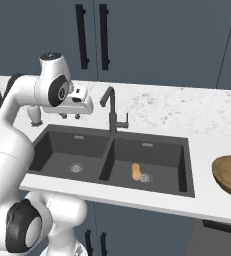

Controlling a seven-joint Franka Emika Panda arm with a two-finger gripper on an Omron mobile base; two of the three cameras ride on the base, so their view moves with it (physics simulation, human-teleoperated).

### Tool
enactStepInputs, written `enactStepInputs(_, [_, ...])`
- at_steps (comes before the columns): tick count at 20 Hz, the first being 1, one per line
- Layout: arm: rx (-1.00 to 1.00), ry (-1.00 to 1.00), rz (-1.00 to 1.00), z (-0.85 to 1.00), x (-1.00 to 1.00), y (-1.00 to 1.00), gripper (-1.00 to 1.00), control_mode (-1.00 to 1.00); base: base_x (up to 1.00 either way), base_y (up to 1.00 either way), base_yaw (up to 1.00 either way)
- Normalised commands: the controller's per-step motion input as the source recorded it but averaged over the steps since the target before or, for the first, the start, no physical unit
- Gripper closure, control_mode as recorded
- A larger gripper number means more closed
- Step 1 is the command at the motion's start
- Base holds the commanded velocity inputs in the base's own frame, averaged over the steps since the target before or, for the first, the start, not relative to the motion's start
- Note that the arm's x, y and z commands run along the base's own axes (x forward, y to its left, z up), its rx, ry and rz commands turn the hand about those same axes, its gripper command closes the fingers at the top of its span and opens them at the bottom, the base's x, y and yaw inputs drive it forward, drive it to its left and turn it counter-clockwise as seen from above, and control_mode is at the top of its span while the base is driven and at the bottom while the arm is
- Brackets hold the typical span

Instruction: Pick the squash from the sink and place it in the bowl. Then pick the bowl and place it in the microwave. Then close the microwave door and press the start button.

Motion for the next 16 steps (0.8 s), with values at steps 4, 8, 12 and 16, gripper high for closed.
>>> enactStepInputs(4, [0.00, 0.01, 0.00, -0.10, -0.23, -0.03, -1.00, -1.00, 0.00, 0.00, 0.00])
enactStepInputs(8, [0.05, 0.00, -0.03, -0.57, -0.13, -0.34, -1.00, -1.00, 0.00, 0.00, 0.00])
enactStepInputs(12, [0.24, -0.01, 0.00, -0.97, -0.01, -1.00, -1.00, -1.00, 0.00, 0.00, 0.00])
enactStepInputs(16, [0.06, 0.00, 0.00, -0.86, 0.00, -0.70, -1.00, -1.00, 0.00, 0.00, 0.00])
